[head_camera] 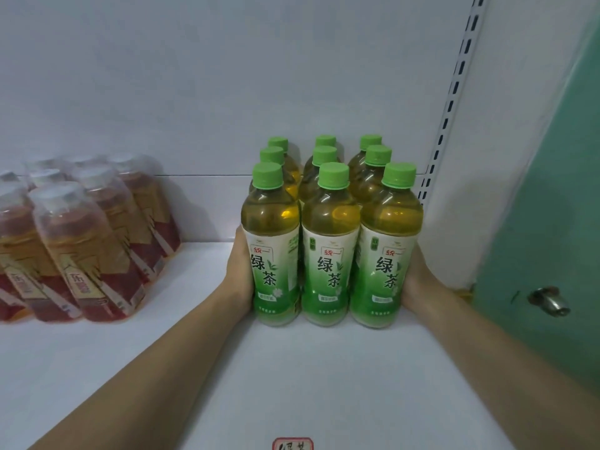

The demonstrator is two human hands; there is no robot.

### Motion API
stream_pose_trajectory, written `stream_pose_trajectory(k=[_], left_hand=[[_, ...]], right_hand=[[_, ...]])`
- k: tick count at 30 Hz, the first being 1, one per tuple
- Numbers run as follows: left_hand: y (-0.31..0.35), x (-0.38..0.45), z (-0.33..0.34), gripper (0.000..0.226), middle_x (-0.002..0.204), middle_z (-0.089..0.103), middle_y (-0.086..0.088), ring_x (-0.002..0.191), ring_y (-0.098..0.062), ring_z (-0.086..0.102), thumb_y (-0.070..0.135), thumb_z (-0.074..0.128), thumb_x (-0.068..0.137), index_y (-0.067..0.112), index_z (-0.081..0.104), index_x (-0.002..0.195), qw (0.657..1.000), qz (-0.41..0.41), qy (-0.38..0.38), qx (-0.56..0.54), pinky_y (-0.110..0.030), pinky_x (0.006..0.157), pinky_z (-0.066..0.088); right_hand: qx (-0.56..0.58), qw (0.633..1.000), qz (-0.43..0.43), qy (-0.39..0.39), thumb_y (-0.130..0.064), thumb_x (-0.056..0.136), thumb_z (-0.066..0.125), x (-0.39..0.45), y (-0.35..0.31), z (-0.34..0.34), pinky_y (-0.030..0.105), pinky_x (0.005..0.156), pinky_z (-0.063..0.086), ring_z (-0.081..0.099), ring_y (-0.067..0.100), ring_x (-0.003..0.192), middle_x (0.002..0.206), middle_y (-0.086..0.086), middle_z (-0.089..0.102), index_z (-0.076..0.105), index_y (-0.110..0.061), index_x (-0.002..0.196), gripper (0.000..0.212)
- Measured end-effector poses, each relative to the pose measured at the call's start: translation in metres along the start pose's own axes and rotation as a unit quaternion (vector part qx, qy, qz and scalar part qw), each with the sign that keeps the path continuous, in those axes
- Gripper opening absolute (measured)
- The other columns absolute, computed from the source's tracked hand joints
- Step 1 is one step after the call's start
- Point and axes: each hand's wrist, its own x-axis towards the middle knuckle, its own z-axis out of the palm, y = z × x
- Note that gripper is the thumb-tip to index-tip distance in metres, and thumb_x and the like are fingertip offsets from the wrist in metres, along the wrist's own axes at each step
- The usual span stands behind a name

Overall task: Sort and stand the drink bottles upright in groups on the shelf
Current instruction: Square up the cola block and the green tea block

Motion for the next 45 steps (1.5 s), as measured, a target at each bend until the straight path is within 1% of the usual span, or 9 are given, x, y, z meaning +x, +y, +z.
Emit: stream_pose_trajectory(k=[6,14,20,27,35,38,41,43,45], left_hand=[[0.000,0.000,0.005,0.066,0.076,0.079,-0.002,0.067,-0.016,0.076,0.046,0.033,0.107,0.030,0.080,0.063,0.999,0.012,0.017,-0.033,-0.025,0.053,0.058],[0.009,-0.014,0.002,0.068,0.092,0.081,-0.004,0.082,-0.019,0.078,0.054,0.026,0.105,0.030,0.084,0.078,0.999,-0.008,-0.039,-0.036,-0.027,0.062,0.060],[0.014,-0.021,0.000,0.068,0.112,0.078,-0.010,0.102,-0.026,0.075,0.059,0.023,0.105,0.027,0.083,0.101,0.996,-0.008,-0.064,-0.064,-0.035,0.075,0.062],[0.011,-0.019,-0.002,0.067,0.099,0.080,-0.004,0.090,-0.020,0.078,0.056,0.024,0.105,0.031,0.084,0.086,0.996,0.005,-0.079,-0.032,-0.029,0.068,0.061],[0.010,-0.021,0.002,0.071,0.094,0.081,-0.003,0.086,-0.018,0.078,0.049,0.021,0.107,0.030,0.084,0.082,0.996,0.019,-0.085,-0.033,-0.028,0.067,0.061],[0.017,-0.023,-0.005,0.065,0.120,0.075,-0.010,0.112,-0.026,0.072,0.052,0.019,0.106,0.022,0.073,0.123,0.994,0.018,-0.109,-0.003,-0.041,0.093,0.056],[0.023,-0.030,-0.035,0.079,0.156,0.049,0.001,0.146,-0.021,0.043,0.072,0.014,0.097,0.025,0.035,0.157,0.966,0.057,-0.226,0.112,-0.046,0.122,0.030],[0.021,-0.039,-0.049,0.083,0.160,0.041,0.015,0.149,-0.008,0.035,0.078,0.038,0.091,0.031,0.028,0.158,0.927,0.103,-0.280,0.227,-0.032,0.122,0.031],[0.017,-0.050,-0.049,0.092,0.152,0.050,0.016,0.143,-0.006,0.044,0.056,0.075,0.080,0.030,0.031,0.155,0.923,0.124,-0.240,0.274,-0.031,0.116,0.039]], right_hand=[[0.037,0.998,-0.004,-0.051,-0.034,0.106,0.029,-0.008,-0.003,0.002,0.028,0.054,0.056,0.068,0.019,0.053,0.062,0.003,0.070,0.073,-0.024,0.059,0.065],[0.065,0.998,0.002,0.011,-0.044,0.108,0.026,-0.009,-0.005,0.013,0.027,0.055,0.055,0.066,0.019,0.054,0.062,0.003,0.068,0.071,-0.024,0.058,0.070],[0.081,0.997,0.001,-0.009,-0.051,0.108,0.020,-0.017,-0.015,0.018,0.031,0.066,0.059,0.075,0.024,0.078,0.085,0.008,0.077,0.080,-0.023,0.078,0.073],[0.069,0.997,0.015,-0.004,-0.052,0.104,0.034,-0.019,-0.011,0.017,0.039,0.076,0.058,0.073,0.030,0.082,0.091,0.012,0.076,0.079,-0.021,0.081,0.059],[0.076,0.997,0.016,0.016,-0.061,0.104,0.022,-0.020,-0.011,0.018,0.037,0.074,0.059,0.074,0.027,0.080,0.088,0.009,0.077,0.079,-0.023,0.080,0.073],[0.030,0.997,0.020,0.071,-0.070,0.101,0.016,-0.023,-0.022,0.020,0.046,0.096,0.053,0.071,0.031,0.103,0.109,0.014,0.075,0.074,-0.018,0.111,0.078],[-0.014,0.996,0.009,0.093,-0.073,0.098,0.011,-0.033,-0.031,0.009,0.046,0.104,0.047,0.063,0.026,0.120,0.131,0.008,0.067,0.057,-0.024,0.139,0.079],[-0.043,0.997,-0.020,0.063,-0.076,0.095,0.017,-0.051,-0.036,0.003,0.040,0.094,0.050,0.064,0.020,0.117,0.130,0.000,0.069,0.056,-0.030,0.139,0.074],[-0.098,0.994,-0.028,0.038,-0.079,0.085,0.041,-0.073,-0.035,0.006,0.037,0.094,0.051,0.066,0.012,0.113,0.123,-0.010,0.071,0.056,-0.035,0.135,0.068]])
